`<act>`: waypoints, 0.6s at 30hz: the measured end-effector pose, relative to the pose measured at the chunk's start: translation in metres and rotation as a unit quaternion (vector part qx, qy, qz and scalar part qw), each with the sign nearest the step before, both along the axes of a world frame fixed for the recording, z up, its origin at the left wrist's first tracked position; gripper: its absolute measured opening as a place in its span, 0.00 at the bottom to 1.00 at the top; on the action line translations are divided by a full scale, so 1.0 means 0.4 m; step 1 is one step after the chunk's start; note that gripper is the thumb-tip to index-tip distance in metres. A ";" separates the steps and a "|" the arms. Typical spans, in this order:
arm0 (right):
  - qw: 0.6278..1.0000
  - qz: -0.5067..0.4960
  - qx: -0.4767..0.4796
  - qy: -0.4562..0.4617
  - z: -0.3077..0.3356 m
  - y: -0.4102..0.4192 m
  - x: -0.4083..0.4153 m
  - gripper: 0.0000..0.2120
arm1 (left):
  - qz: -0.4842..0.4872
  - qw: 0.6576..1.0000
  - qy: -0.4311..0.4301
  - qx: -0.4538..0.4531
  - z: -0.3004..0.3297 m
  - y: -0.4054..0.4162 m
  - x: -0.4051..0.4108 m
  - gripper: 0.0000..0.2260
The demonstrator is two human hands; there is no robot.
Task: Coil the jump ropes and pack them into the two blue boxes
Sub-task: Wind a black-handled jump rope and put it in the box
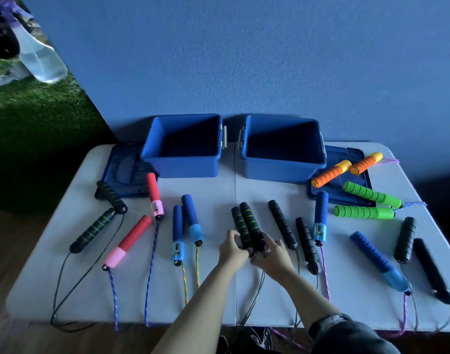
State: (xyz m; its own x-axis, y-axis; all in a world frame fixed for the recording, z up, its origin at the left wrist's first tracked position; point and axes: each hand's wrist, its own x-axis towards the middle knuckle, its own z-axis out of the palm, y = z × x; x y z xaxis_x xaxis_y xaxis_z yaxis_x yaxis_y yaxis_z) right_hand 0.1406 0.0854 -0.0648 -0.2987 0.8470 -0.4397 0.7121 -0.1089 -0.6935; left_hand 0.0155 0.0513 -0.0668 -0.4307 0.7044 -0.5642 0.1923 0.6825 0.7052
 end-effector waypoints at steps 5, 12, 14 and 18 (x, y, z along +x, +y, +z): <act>1.000 0.013 0.008 -0.017 0.002 -0.011 0.010 0.30 | -0.029 0.999 0.036 -0.001 -0.003 -0.011 -0.003 0.16; 0.991 0.117 0.044 -0.051 -0.003 -0.006 0.052 0.34 | -0.345 0.860 0.371 0.067 -0.003 -0.018 -0.047 0.40; 0.990 0.125 0.051 -0.044 -0.002 -0.008 0.055 0.33 | -0.439 0.830 0.341 0.038 -0.005 -0.012 -0.056 0.38; 0.992 0.074 0.050 -0.093 -0.024 -0.024 0.054 0.25 | -0.447 0.820 0.356 0.022 0.005 -0.026 -0.051 0.34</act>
State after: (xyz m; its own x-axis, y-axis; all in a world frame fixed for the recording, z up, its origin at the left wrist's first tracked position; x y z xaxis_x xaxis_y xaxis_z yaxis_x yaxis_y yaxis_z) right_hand 0.1623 0.0757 -0.0742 -0.3452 0.8422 -0.4142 0.8320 0.0704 -0.5503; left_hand -0.0048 0.0408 -0.0650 0.0602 0.9315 -0.3588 0.9761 0.0203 0.2165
